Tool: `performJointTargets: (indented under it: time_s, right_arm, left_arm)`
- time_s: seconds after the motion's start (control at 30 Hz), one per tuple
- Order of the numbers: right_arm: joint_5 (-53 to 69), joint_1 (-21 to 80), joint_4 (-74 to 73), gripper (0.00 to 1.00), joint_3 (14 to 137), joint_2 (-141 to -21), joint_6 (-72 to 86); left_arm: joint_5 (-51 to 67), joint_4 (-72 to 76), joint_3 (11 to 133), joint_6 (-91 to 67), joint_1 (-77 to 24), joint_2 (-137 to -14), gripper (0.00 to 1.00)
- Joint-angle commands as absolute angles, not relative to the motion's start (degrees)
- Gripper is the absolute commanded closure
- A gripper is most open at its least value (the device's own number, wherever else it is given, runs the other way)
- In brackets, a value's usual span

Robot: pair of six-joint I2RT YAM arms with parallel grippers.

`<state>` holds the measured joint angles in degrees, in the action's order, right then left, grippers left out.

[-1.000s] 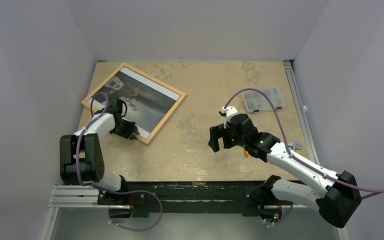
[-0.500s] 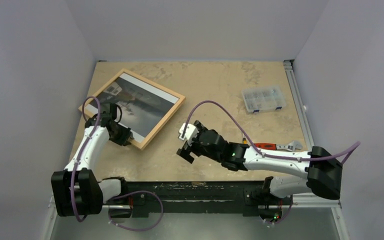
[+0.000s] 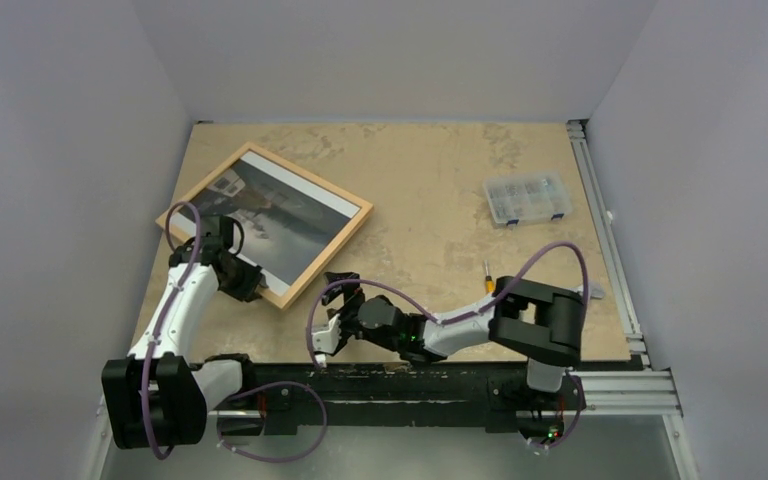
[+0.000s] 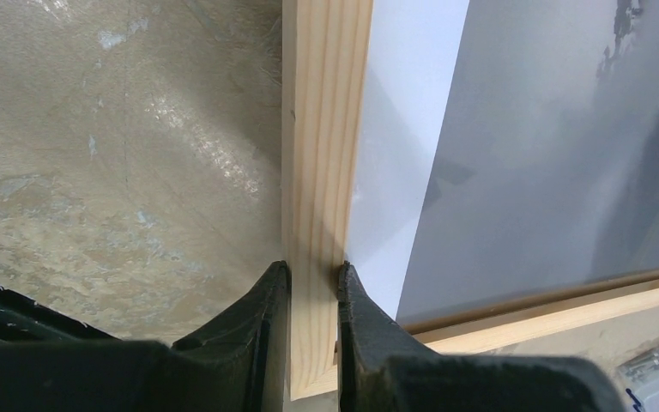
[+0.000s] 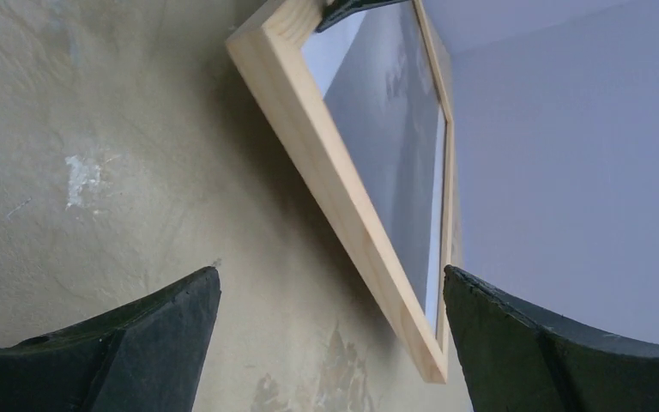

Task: Take the photo out of the frame

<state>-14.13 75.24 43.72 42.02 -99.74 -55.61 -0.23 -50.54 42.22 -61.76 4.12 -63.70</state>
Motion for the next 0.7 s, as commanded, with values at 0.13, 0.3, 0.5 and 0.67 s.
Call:
performJointTargets:
  time_s: [0.13, 0.3, 0.5, 0.67]
  right_arm:
    - [-12.6, 75.2, 57.5, 0.02, 49.2, -110.8, -68.5]
    - [-12.4, 75.3, 59.4, 0.01, 53.0, -116.1, -71.5]
    - [-12.8, 75.2, 61.5, 0.02, 57.5, -122.4, -74.5]
    - [-12.8, 75.0, 62.7, 0.11, 59.3, -124.8, -74.6]
  left_arm:
    - [2.7, -48.7, 42.1, -60.1, 4.4, -60.7, 1.0]
    - [3.4, -48.5, 41.8, -59.9, 4.4, -60.6, 1.0]
    - [3.9, -48.5, 41.8, -59.6, 4.4, -61.1, 1.0]
    - [3.8, -48.6, 41.4, -59.3, 4.4, -61.0, 1.0]
